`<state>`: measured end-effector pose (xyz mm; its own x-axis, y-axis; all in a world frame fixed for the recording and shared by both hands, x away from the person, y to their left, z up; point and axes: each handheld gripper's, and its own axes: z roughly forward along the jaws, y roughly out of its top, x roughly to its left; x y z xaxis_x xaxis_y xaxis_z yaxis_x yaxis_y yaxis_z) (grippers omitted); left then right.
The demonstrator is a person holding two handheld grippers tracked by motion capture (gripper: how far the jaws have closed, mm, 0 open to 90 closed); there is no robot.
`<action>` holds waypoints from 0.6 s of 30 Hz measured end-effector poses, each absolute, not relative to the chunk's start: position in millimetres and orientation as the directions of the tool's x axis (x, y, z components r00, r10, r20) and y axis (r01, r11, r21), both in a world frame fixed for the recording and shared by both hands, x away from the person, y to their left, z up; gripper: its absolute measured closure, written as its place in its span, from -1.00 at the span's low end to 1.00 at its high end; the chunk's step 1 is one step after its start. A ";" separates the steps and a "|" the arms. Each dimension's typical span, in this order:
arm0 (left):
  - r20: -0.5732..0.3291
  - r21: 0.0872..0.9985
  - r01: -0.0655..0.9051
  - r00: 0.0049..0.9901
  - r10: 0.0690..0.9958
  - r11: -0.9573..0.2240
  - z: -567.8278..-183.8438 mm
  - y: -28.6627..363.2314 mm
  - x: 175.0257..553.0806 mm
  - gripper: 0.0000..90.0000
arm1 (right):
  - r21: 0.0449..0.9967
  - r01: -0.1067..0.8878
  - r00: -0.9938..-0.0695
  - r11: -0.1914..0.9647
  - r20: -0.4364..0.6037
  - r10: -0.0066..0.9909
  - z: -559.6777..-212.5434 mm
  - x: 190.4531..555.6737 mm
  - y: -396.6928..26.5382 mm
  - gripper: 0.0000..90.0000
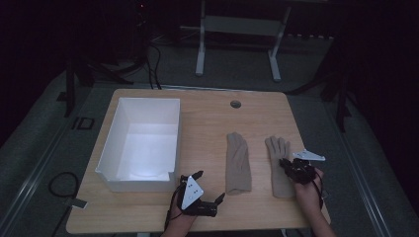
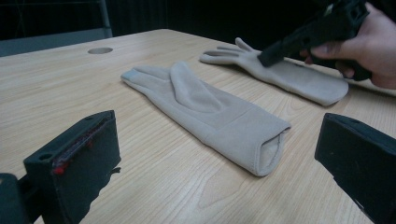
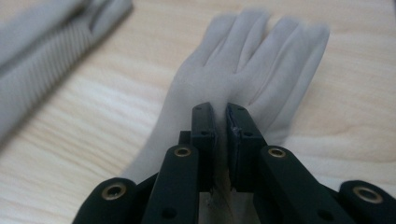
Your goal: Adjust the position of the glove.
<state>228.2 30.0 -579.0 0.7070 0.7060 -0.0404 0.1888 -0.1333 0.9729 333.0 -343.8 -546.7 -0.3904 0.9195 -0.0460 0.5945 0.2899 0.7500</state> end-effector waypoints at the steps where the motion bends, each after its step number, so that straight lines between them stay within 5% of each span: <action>1: -0.042 0.973 0.190 0.707 0.706 -0.133 -579.0 30.0 228.3 -0.99 | 0.760 0.588 -0.379 0.277 -0.044 0.924 -541.8 332.3 -342.6 0.84; 18: -0.040 0.973 0.188 0.707 0.706 -0.134 -579.0 29.8 228.1 -0.99 | 0.839 0.523 -0.344 0.153 0.044 0.938 -471.9 335.3 -281.6 0.83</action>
